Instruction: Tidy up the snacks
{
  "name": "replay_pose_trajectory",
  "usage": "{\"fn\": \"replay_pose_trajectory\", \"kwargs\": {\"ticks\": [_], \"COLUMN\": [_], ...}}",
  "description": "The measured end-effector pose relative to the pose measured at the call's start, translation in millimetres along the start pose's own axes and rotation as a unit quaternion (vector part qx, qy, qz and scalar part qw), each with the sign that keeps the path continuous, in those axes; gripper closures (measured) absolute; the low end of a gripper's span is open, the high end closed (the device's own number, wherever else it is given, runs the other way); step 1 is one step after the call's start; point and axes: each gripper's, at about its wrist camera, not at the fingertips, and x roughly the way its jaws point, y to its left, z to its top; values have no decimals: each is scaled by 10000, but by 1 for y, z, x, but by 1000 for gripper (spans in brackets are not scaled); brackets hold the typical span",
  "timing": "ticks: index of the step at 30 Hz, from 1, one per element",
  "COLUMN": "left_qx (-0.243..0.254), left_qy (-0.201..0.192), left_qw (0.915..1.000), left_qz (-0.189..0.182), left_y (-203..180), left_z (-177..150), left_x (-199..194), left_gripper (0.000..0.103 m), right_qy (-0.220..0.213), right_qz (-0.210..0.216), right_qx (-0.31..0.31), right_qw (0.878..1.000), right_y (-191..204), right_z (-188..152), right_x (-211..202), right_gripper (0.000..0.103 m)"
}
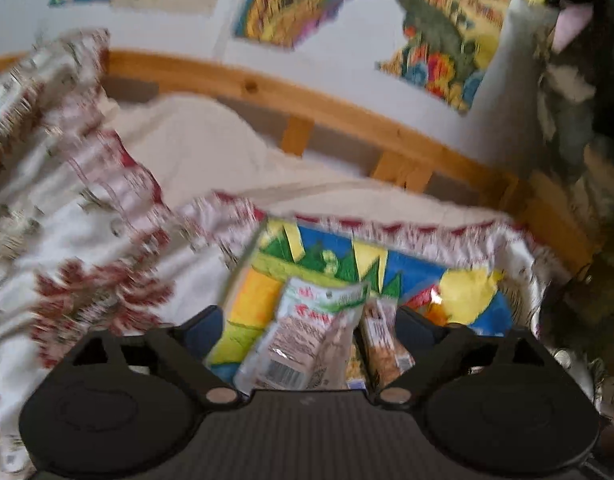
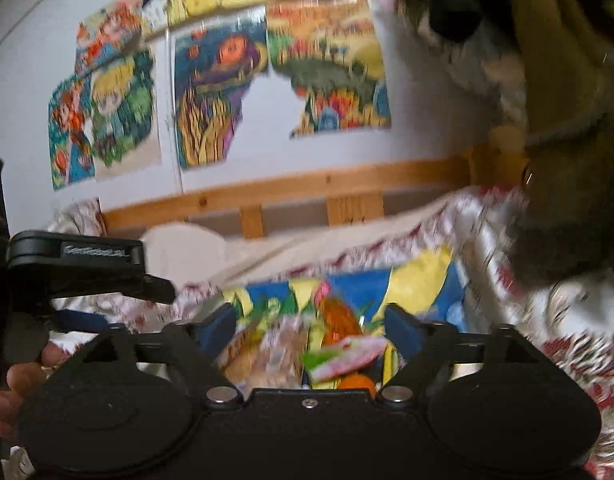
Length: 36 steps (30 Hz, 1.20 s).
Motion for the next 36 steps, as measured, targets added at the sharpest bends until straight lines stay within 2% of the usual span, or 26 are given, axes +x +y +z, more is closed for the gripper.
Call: {"fn": "replay_pose_trajectory", "kwargs": {"ticks": [3,6,12,17,24,30,36], "left_qx": [55,117,278,352,387,456,515], "left_qy": [-347,-529,-871,-1101,-1121,-1031,-650], "left_qw": [9994,9985,9957,9931,9923,9922,9939], "left_qz": [56,83,120,221,346,525,722], "left_y": [3,7,13,22,36,44,53], "left_z": [1,0,-11,-27,-51,-81,-106], "left_x": [-34,-63,-120,-162,-198,-214,-215], "left_gripper": [1,1,1,0,0,0,0], "right_qy": [-178,-336,-539,-615,-521,-300,48], "right_qz": [25,56,112,94,123,135,151], "right_qx": [-63,-109,-290,-348,-319,-420,-328], "right_qw": [9998,9994,9981,9975,9981,9986,9993], "right_y": [3,9,23,31,38,44,45], "right_z": [12,21,35,39,36,19,1], "right_x": [-24,-46,-85,-115,-146,-165,-170], "right_gripper": [11,6,1,1,1,1,1]}}
